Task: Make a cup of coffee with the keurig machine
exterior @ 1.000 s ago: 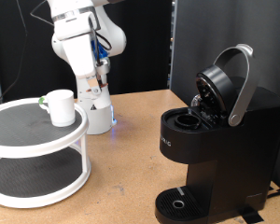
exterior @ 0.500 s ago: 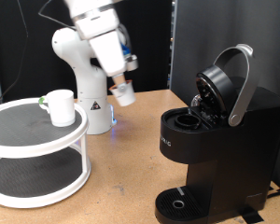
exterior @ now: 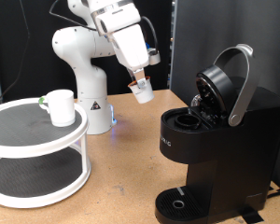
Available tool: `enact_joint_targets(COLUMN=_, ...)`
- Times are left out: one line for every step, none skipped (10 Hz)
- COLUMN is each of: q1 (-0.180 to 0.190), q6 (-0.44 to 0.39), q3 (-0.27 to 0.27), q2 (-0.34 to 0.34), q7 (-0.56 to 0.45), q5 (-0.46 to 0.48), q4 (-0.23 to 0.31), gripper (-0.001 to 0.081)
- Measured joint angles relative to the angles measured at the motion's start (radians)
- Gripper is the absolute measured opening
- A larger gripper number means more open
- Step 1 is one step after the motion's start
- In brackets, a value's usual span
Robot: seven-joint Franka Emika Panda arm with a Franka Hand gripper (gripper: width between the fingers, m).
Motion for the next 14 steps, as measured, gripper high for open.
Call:
enact_joint_targets(q1=0.002, q6=-0.015, q3=0.000, q2=0.000, q7=-0.012, q5=0.014, q4=0.005, gripper=0.0435)
enact_joint_targets(q1=0.005, q6=-0.027, q3=0.000, q2=0.001, q7=-0.025, q5=0.031, q4=0.013, gripper=0.0435)
enact_joint_targets(q1=0.011, q6=-0.040, q3=0.000, q2=0.004, q7=-0.043, q5=0.048, q4=0.025, gripper=0.0435)
enact_joint_targets(q1=0.019, q6=-0.045, q3=0.001, q2=0.011, q7=-0.046, q5=0.054, q4=0.038, gripper=0.0435)
enact_joint_targets(q1=0.026, q6=-0.044, q3=0.005, q2=0.021, q7=-0.046, q5=0.057, q4=0.052, gripper=0.0435)
enact_joint_targets(q1=0.032, q6=-0.035, q3=0.009, q2=0.035, q7=-0.046, q5=0.061, q4=0.065, gripper=0.0435)
enact_joint_targets(q1=0.038, q6=-0.027, q3=0.014, q2=0.049, q7=-0.046, q5=0.065, q4=0.076, gripper=0.0435)
enact_joint_targets(q1=0.046, q6=-0.020, q3=0.017, q2=0.066, q7=-0.046, q5=0.065, q4=0.090, gripper=0.0435)
enact_joint_targets(q1=0.051, q6=-0.016, q3=0.024, q2=0.080, q7=-0.043, q5=0.065, q4=0.101, gripper=0.0435)
enact_joint_targets(q1=0.052, q6=-0.015, q3=0.034, q2=0.091, q7=-0.027, q5=0.065, q4=0.110, gripper=0.0435)
enact_joint_targets(q1=0.052, q6=-0.015, q3=0.039, q2=0.096, q7=-0.016, q5=0.065, q4=0.115, gripper=0.0435)
enact_joint_targets(q1=0.052, q6=-0.015, q3=0.039, q2=0.096, q7=-0.017, q5=0.065, q4=0.113, gripper=0.0435)
enact_joint_targets(q1=0.053, q6=-0.015, q3=0.039, q2=0.096, q7=-0.031, q5=0.065, q4=0.111, gripper=0.0435)
enact_joint_targets(q1=0.053, q6=-0.015, q3=0.041, q2=0.097, q7=-0.041, q5=0.065, q4=0.109, gripper=0.0435)
